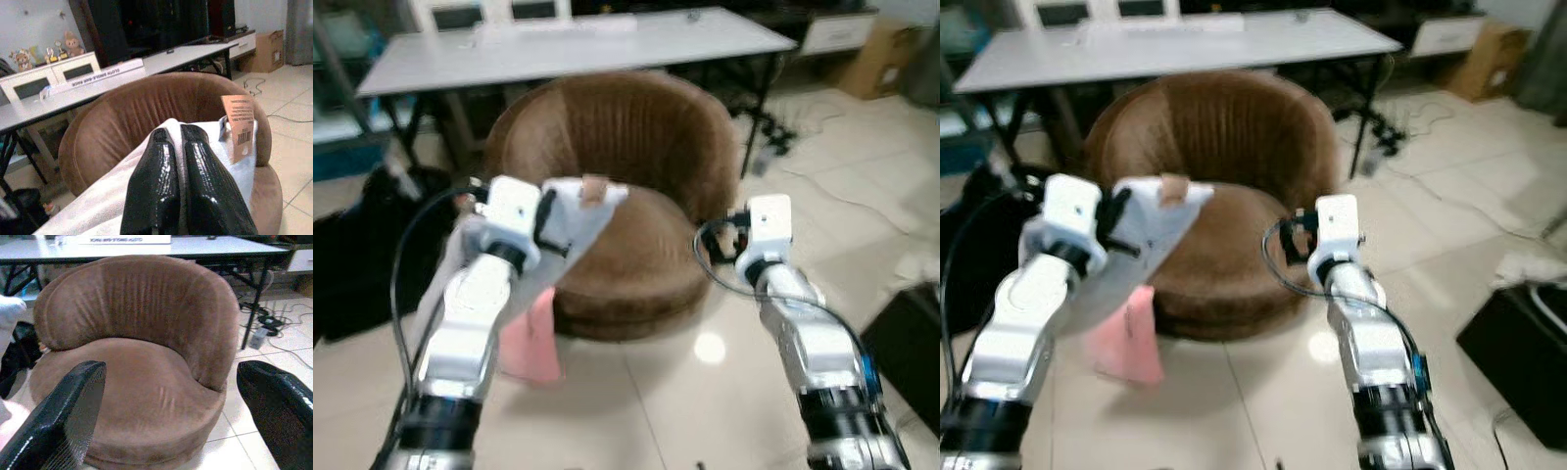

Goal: Move the pillow to the sofa from floor

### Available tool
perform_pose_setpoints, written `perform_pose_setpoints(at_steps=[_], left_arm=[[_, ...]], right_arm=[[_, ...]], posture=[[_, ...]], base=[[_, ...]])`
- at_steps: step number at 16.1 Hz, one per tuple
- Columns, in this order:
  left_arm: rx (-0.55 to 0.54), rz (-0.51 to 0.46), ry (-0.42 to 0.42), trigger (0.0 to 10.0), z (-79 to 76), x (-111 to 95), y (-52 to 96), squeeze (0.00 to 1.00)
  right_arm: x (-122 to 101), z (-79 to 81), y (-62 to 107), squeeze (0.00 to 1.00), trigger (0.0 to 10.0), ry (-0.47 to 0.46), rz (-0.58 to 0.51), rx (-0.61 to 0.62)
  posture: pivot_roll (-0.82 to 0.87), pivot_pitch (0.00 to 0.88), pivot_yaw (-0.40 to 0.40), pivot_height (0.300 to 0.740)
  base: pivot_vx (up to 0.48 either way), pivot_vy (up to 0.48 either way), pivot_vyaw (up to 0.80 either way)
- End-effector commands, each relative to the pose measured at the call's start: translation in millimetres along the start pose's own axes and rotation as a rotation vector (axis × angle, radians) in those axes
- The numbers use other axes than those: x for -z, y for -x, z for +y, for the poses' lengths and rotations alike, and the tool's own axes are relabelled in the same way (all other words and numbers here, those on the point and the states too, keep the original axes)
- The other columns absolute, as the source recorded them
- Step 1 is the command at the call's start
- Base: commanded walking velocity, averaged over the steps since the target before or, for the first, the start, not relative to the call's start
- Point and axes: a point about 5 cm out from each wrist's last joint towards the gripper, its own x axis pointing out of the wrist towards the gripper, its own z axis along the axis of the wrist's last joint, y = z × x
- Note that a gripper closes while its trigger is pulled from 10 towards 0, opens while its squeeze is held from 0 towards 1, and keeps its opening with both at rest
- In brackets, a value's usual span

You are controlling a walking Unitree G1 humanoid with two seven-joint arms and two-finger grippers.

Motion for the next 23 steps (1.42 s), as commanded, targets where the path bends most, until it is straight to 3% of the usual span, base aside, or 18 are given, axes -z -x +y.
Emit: perform_pose_setpoints(at_steps=[1, 15, 19, 23], left_arm=[[0.012, -0.091, -0.012, 10.0, -2.7, -18.5, -2.5, 0.0], [0.025, -0.106, -0.024, 10.0, -1.0, -20.1, -3.8, 0.0], [0.028, -0.107, -0.027, 10.0, -0.7, -20.1, -4.0, 0.0], [0.035, -0.109, -0.027, 10.0, -1.2, -20.3, -5.4, 0.0]], right_arm=[[-4.3, -0.1, -0.4, 0.0, 10.0, 0.003, -0.014, -0.004], [-1.7, -2.8, -0.9, 0.0, 10.0, -0.028, -0.013, 0.011], [-2.0, -2.4, -1.5, 0.0, 10.0, -0.034, -0.013, 0.01], [-2.0, -3.3, -1.3, 0.0, 10.0, -0.02, -0.015, 0.012]], posture=[[0.05, 0.0, 0.043, 0.74], [0.05, 0.0, 0.04, 0.74], [0.05, 0.0, 0.043, 0.74], [0.05, 0.0, 0.048, 0.74]], base=[[0.356, 0.0, 0.0], [0.407, 0.0, 0.0], [0.449, 0.0, -0.7], [0.449, 0.0, 0.0]])
